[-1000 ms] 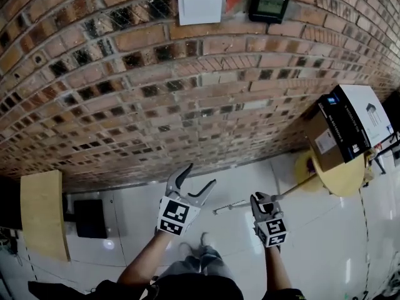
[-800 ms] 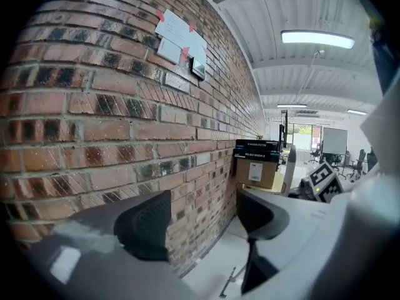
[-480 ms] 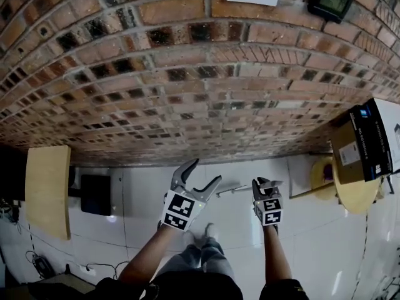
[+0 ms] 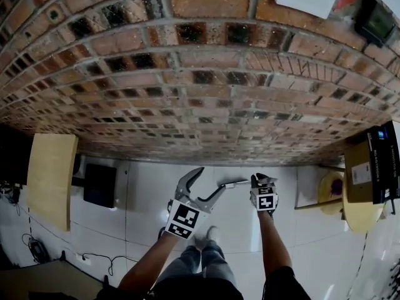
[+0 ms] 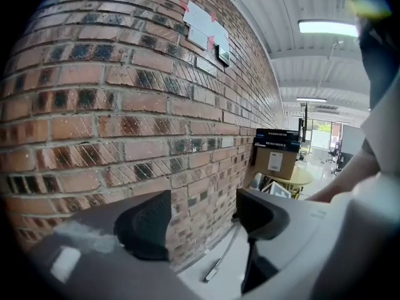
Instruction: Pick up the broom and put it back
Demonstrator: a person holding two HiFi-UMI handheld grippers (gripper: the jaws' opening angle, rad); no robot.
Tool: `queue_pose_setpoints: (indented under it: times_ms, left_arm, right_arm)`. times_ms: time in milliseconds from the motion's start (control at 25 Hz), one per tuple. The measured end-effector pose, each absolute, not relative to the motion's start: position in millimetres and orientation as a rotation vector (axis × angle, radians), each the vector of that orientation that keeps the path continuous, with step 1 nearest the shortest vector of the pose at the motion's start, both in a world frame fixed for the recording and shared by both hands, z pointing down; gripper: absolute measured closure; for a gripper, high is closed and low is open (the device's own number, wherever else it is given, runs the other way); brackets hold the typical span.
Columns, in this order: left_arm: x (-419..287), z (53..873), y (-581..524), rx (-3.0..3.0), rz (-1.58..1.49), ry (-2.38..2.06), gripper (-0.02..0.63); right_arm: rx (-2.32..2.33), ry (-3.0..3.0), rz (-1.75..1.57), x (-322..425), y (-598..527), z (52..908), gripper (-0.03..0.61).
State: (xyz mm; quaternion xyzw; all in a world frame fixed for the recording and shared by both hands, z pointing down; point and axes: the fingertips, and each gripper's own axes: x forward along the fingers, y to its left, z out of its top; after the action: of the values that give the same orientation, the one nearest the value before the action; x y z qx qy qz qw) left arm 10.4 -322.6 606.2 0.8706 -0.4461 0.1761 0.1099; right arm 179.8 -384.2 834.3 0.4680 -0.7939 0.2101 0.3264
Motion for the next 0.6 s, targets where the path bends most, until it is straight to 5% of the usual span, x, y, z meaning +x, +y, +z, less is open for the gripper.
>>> queue_pose_setpoints:
  times_ms: [600]
  left_arm:
    - [-34.4,625.2,-313.4,2.378,0.531,-1.446,0.287]
  right_arm:
    - [1.402,-2.154,0.697,161.7,-507.2,826.2,0.511]
